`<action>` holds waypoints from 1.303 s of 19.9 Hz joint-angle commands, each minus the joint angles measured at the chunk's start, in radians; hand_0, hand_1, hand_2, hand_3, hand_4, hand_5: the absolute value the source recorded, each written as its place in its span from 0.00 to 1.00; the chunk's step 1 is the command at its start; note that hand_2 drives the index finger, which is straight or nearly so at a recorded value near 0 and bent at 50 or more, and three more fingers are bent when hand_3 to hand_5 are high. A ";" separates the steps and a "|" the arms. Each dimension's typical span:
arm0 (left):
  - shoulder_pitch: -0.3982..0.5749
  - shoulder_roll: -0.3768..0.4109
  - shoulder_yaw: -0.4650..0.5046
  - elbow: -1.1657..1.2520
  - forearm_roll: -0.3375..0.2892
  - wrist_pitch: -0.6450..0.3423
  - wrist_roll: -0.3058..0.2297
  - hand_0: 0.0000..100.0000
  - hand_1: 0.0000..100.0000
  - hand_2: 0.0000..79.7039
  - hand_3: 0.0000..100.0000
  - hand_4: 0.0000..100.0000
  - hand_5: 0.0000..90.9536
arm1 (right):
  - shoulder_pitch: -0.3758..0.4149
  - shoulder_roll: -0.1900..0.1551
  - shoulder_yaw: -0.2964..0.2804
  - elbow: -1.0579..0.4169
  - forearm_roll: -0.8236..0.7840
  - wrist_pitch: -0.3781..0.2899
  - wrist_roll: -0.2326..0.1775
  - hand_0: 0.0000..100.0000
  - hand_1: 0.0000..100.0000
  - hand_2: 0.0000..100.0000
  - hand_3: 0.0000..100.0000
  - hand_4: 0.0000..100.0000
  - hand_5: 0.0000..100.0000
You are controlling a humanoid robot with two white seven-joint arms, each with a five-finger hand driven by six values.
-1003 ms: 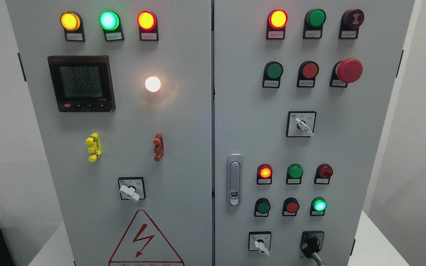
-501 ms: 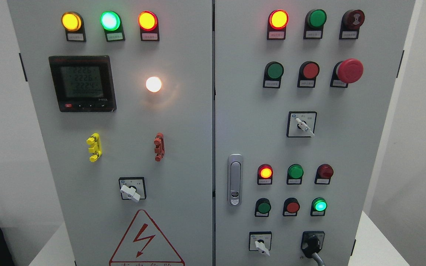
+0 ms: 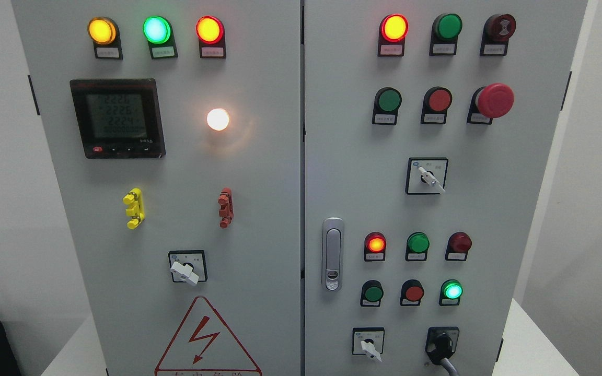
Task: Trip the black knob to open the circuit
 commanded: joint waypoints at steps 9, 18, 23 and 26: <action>0.000 0.000 0.000 -0.025 0.000 -0.003 0.000 0.12 0.39 0.00 0.00 0.00 0.00 | -0.003 -0.018 -0.037 0.008 -0.002 -0.002 -0.002 0.00 0.04 0.04 1.00 0.93 0.84; 0.000 0.000 0.000 -0.025 0.000 -0.003 0.000 0.12 0.39 0.00 0.00 0.00 0.00 | -0.001 -0.019 -0.040 0.011 -0.002 -0.002 0.000 0.00 0.04 0.05 1.00 0.93 0.84; 0.000 0.000 0.000 -0.025 0.000 -0.003 0.000 0.12 0.39 0.00 0.00 0.00 0.00 | 0.000 -0.019 -0.040 0.013 -0.002 -0.002 -0.002 0.00 0.04 0.05 1.00 0.93 0.84; 0.000 0.000 0.000 -0.025 0.000 -0.003 0.000 0.12 0.39 0.00 0.00 0.00 0.00 | 0.000 -0.019 -0.040 0.013 -0.002 -0.002 -0.002 0.00 0.04 0.05 1.00 0.93 0.84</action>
